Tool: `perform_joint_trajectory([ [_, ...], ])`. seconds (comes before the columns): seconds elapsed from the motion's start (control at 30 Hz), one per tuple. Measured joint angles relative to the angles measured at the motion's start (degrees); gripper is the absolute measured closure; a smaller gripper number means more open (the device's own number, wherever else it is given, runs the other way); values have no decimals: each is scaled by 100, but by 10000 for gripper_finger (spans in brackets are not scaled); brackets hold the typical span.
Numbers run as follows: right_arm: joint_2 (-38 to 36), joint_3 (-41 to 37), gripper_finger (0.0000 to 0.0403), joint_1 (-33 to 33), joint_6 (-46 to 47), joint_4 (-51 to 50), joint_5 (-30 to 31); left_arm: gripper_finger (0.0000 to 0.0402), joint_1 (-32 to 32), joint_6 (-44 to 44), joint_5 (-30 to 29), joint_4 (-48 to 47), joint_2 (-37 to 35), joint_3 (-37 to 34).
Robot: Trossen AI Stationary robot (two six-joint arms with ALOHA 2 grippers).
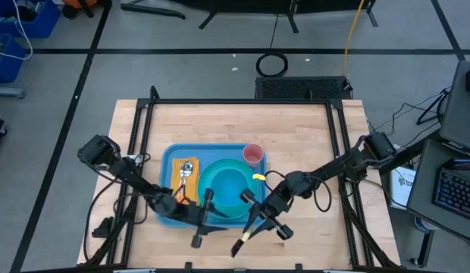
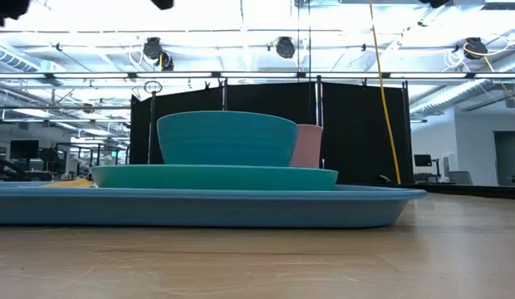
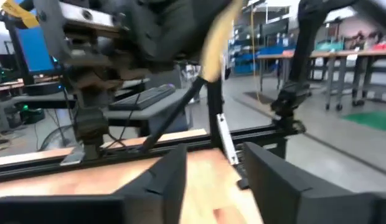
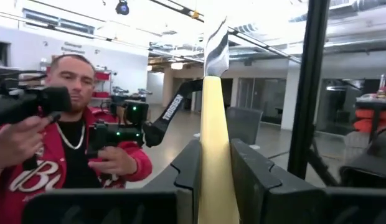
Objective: Set up tray
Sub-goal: Put the yellow knife on the blue serving tray to the left of the orange spoon
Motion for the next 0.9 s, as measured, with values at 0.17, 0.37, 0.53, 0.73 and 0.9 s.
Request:
perform_joint_trajectory([
  [0.17,188,0,352,0,25,38,-155,186,314,-3,387,-534,0,261],
  [0.37,293,0,352,-66,36,135,-174,176,431,295,851,-640,0,432],
  [0.53,293,0,352,-158,15,153,-257,187,542,315,851,-822,0,475],
  [0.73,291,0,352,-294,3,135,-251,200,738,340,1132,-832,0,563],
  [0.9,291,2,352,-415,19,22,-257,209,931,333,1410,-842,-2,604],
])
